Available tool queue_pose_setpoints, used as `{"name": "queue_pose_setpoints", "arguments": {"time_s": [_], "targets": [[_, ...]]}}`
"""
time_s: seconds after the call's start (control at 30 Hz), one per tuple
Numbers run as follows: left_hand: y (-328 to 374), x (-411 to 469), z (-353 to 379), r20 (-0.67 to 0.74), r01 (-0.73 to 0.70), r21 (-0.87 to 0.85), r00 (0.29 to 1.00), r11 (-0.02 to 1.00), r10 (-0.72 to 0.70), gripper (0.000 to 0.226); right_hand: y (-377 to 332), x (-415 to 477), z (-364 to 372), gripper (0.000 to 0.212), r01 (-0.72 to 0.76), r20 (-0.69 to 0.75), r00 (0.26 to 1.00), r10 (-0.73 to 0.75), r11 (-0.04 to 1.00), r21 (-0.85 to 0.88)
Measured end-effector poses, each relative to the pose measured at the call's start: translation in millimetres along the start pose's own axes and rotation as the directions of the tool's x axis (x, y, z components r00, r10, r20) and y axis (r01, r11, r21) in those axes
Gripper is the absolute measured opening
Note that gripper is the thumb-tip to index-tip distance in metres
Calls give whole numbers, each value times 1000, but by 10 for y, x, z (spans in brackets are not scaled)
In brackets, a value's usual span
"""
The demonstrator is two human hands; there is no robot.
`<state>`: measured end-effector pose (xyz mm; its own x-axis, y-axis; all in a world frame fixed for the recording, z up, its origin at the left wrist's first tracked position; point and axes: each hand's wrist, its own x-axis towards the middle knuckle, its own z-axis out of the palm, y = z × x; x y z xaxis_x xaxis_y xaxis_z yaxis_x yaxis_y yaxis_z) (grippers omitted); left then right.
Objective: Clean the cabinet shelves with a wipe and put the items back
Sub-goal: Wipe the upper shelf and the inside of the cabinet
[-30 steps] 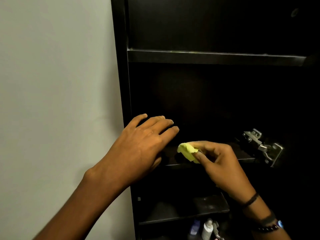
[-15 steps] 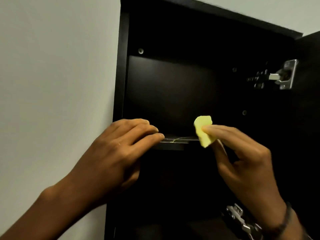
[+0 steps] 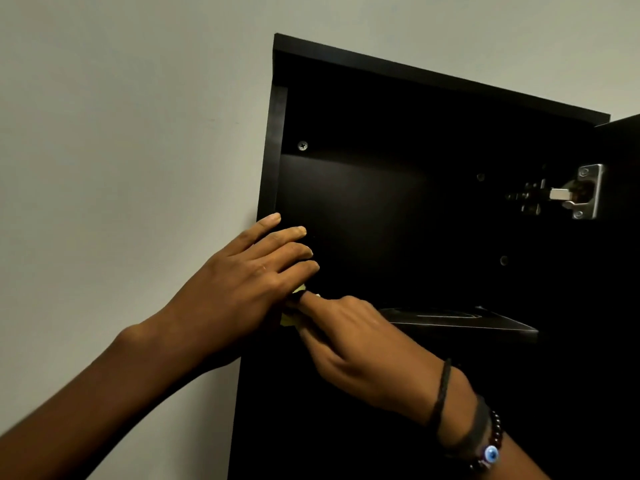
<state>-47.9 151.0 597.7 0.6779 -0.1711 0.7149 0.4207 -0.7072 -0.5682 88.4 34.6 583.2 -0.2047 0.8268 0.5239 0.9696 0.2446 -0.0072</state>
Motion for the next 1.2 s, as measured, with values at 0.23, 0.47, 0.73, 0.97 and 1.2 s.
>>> {"name": "queue_pose_setpoints", "arguments": {"time_s": [0.23,0.47,0.73,0.97,1.2], "targets": [[-24,29,146,-6,-31,93,999,995,32,44,685,-464,-620,22,-457,21,886,463,881,-124],[-26,69,248,-38,-97,173,994,980,105,39,1303,-721,-1027,22,-676,180,661,728,682,-278],[-171,175,102,-17,-130,220,990,967,137,39,825,89,-544,36,-488,340,808,481,870,-69],[-319,192,-62,5,-110,234,994,966,112,41,364,589,-156,23,-254,393,903,174,954,161],[-221,142,-6,0,-112,264,993,958,116,43,452,-46,-344,35,-151,52,988,144,969,198]]}}
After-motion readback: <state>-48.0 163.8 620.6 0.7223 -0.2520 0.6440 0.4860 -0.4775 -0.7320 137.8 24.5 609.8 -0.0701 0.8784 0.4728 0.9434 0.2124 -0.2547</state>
